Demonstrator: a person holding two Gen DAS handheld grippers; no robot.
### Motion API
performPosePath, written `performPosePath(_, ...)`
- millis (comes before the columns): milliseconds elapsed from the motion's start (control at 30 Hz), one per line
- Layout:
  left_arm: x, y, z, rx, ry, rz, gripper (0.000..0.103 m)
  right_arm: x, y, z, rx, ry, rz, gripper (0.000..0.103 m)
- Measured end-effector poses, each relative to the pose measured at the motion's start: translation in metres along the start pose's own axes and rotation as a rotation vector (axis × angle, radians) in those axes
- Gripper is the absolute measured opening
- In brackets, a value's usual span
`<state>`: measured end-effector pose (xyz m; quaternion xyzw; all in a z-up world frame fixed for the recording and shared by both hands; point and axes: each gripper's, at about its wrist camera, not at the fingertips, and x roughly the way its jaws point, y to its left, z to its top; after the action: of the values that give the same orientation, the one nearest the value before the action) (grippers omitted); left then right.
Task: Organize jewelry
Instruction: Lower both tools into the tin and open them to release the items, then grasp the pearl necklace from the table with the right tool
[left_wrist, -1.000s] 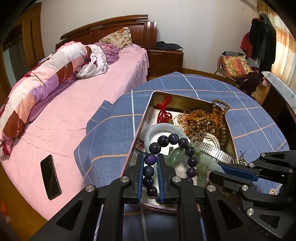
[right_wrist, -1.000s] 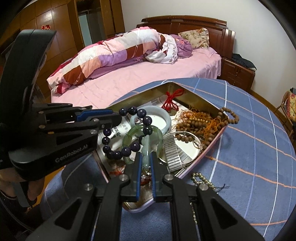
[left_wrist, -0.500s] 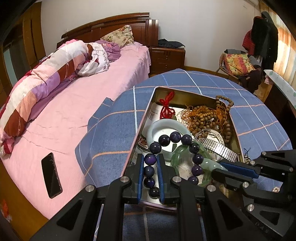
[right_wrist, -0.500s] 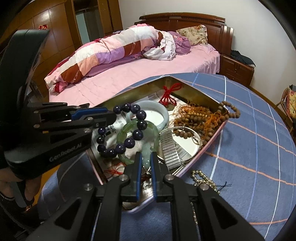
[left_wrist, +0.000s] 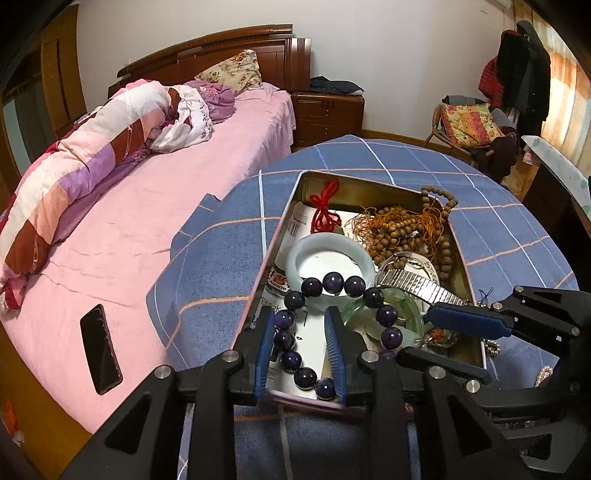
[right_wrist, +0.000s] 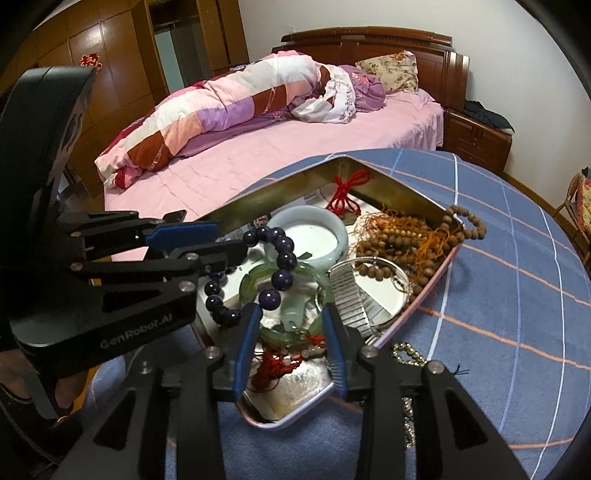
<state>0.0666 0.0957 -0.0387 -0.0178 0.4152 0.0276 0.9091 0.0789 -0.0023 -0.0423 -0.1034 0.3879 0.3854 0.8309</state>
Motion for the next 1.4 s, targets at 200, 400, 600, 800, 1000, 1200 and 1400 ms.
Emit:
performPosePath(200, 0.0, 0.0, -0.001, -0.001, 0.0, -0.001, 0.029, -0.001, 0.001, 0.0, -0.005, -0.001, -0.003, 0.04)
performPosePath(400, 0.0, 0.001, -0.001, -0.003, 0.001, -0.001, 0.029, -0.001, 0.001, 0.001, -0.004, -0.001, -0.002, 0.041)
performPosePath(600, 0.0, 0.0, -0.002, -0.003, 0.002, 0.001, 0.029, -0.001, 0.001, 0.001, -0.006, 0.0, -0.004, 0.041)
performPosePath(800, 0.0, 0.001, -0.002, -0.002, 0.001, 0.003, 0.029, -0.001, 0.002, 0.0, -0.008, 0.0, -0.004, 0.043)
performPosePath(1000, -0.011, 0.003, -0.002, -0.022, -0.012, 0.018, 0.029, -0.006, 0.001, 0.0, -0.002, -0.01, -0.008, 0.052)
performPosePath(1200, -0.038, 0.002, -0.005, -0.073, -0.075, 0.015, 0.048, -0.027, -0.009, -0.007, 0.009, -0.043, -0.03, 0.065)
performPosePath(1400, -0.048, -0.013, -0.008, -0.068, -0.097, 0.013, 0.05, -0.05, -0.036, -0.029, 0.054, -0.041, -0.075, 0.068)
